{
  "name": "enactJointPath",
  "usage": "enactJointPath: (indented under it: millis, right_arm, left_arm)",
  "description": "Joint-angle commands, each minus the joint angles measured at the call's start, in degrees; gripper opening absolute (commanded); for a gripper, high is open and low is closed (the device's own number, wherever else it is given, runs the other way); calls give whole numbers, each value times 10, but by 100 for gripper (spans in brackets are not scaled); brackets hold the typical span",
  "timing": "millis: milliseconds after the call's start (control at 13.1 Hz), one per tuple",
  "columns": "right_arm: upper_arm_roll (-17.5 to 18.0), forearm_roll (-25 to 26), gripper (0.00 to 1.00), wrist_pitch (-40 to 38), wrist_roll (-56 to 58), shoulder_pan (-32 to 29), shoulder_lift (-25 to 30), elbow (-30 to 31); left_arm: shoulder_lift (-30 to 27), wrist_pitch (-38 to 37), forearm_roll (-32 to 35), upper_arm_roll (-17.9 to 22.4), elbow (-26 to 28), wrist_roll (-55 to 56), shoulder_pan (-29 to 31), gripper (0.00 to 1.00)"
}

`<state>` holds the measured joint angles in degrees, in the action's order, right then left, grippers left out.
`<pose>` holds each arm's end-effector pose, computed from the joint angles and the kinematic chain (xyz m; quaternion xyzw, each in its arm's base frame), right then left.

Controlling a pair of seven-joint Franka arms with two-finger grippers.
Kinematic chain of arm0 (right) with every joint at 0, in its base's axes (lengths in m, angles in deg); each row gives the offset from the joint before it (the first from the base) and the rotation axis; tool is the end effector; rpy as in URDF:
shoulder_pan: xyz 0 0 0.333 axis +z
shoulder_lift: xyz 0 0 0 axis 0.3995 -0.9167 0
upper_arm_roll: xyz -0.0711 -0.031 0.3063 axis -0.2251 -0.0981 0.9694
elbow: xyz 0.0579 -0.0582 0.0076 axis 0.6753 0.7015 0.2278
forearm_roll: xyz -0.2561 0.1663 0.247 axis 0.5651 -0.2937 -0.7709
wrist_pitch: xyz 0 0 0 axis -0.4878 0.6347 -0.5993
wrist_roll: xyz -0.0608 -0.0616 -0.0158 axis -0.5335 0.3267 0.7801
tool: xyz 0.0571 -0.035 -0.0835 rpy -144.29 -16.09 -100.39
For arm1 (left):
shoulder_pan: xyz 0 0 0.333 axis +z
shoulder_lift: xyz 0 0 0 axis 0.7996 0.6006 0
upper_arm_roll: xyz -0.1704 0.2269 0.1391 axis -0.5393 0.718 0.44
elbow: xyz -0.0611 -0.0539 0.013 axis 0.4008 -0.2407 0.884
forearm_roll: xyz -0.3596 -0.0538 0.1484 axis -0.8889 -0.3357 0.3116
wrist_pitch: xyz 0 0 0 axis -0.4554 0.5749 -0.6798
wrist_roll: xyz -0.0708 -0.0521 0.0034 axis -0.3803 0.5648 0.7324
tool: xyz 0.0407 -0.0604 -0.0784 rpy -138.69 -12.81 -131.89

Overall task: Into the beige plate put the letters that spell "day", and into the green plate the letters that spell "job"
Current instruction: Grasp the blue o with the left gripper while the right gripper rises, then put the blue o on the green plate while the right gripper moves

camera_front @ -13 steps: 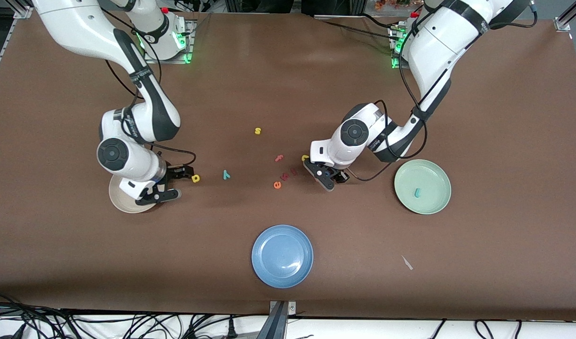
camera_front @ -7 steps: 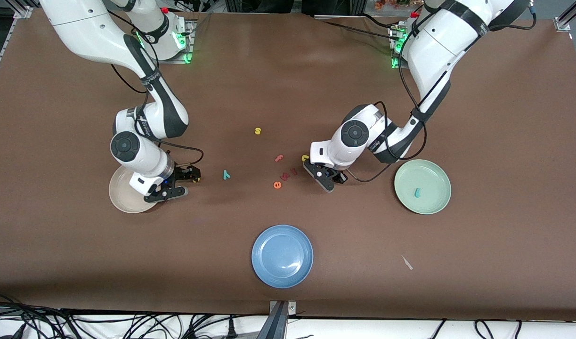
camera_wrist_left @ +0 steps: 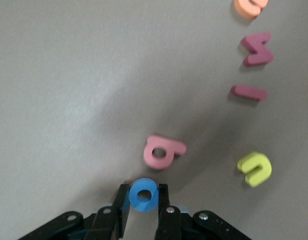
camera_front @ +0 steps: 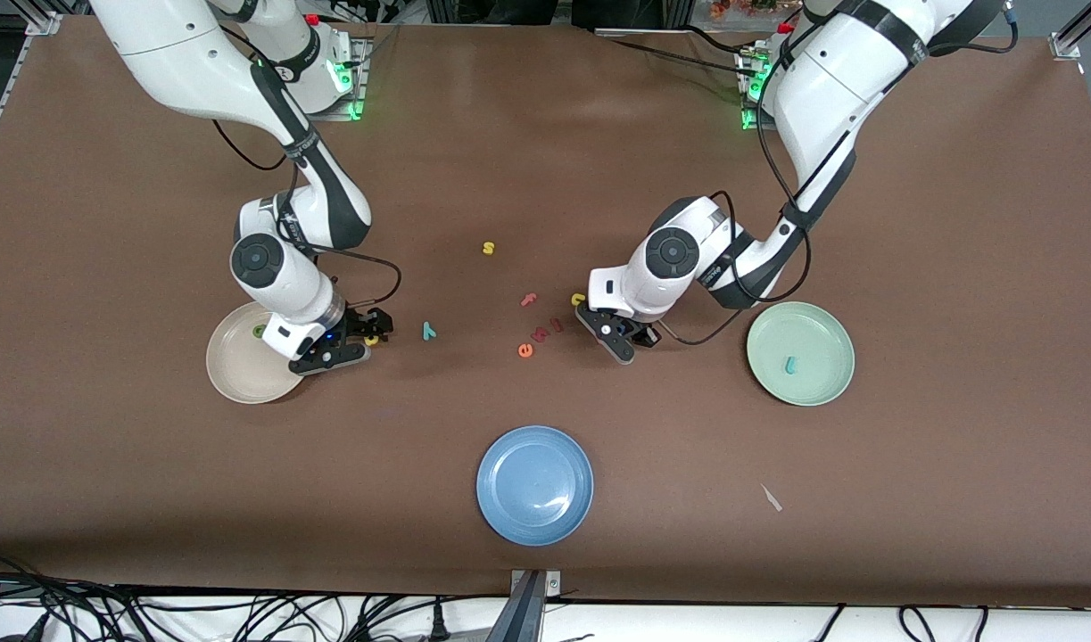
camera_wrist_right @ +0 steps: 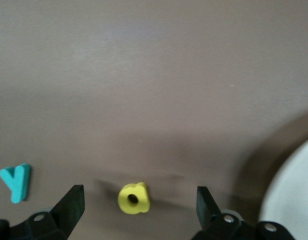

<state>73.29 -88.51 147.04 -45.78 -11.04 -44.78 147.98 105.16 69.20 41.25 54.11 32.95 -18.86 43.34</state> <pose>0.5793 0.1841 0.1891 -0.9915 -0.1248 -0.0265 0.0267 0.5518 -0.3610 0.1885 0.9176 -0.3959 -0.0095 0.0360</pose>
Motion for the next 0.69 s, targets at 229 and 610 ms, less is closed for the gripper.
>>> enactJointPath:
  millis: [229, 610]
  right_arm:
    - [-1, -4, 95, 10, 5, 8, 0, 8]
    - [-1, -2, 94, 7, 15, 13, -7, 7]
  left_arm:
    - [-100, -126, 21, -1, 2, -91, 47, 0]
    - [-120, -133, 19, -4, 13, -239, 155, 0]
